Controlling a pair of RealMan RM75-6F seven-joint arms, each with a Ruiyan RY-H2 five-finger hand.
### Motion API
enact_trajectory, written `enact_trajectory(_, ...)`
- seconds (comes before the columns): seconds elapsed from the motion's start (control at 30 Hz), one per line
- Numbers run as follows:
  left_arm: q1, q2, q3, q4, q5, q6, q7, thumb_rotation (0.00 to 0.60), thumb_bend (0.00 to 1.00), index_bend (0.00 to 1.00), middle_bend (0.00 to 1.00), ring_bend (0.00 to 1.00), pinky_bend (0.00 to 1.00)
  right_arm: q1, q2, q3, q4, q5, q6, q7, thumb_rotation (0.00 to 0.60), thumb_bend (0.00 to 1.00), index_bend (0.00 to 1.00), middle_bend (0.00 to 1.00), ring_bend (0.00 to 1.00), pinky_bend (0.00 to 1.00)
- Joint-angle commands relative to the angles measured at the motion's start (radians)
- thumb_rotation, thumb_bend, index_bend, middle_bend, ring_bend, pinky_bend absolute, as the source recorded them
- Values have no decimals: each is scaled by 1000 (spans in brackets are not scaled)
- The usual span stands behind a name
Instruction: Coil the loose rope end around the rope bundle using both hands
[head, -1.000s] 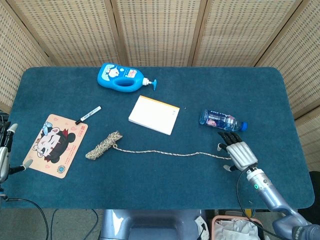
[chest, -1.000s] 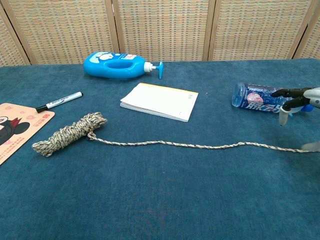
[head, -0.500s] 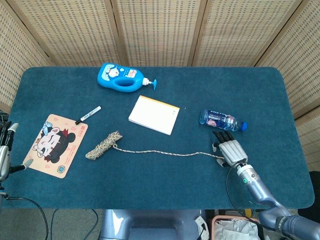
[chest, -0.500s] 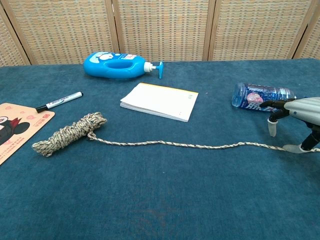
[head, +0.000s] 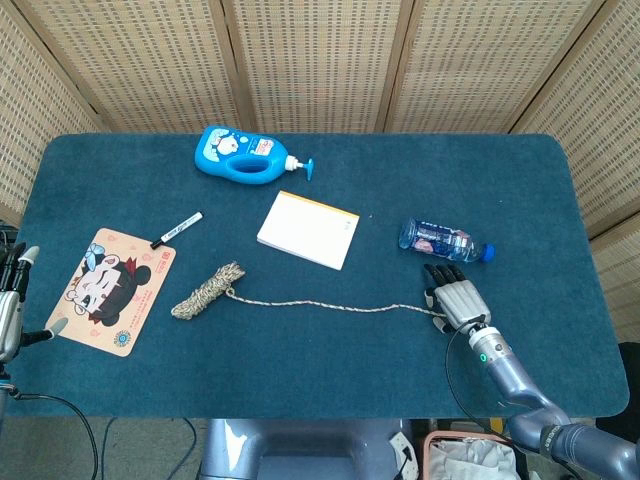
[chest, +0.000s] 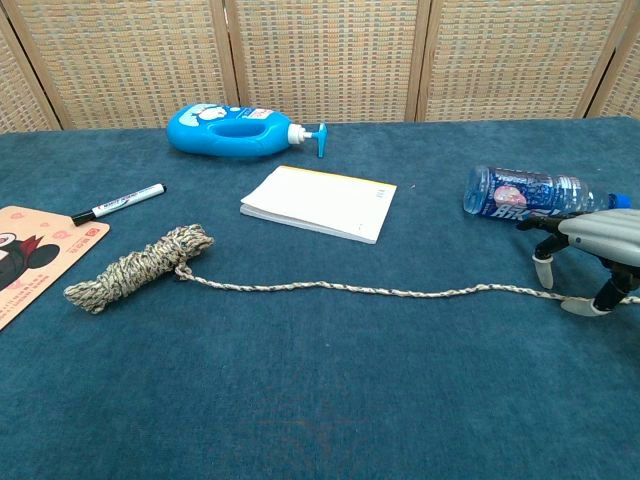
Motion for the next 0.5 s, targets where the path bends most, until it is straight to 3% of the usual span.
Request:
enact_trajectory(0.03,0,-1,0,0,0,-1,0,600,0,0,0,0,0,3,-3,0,5,5,-3,0,600,337,475,0,0,0)
enact_trajectory(0.5,-5,-7,5,7,4,-8,6,600,0,0,0,0,0,14,15,-15,16,39,-46,-18,600,366,511,0,0,0)
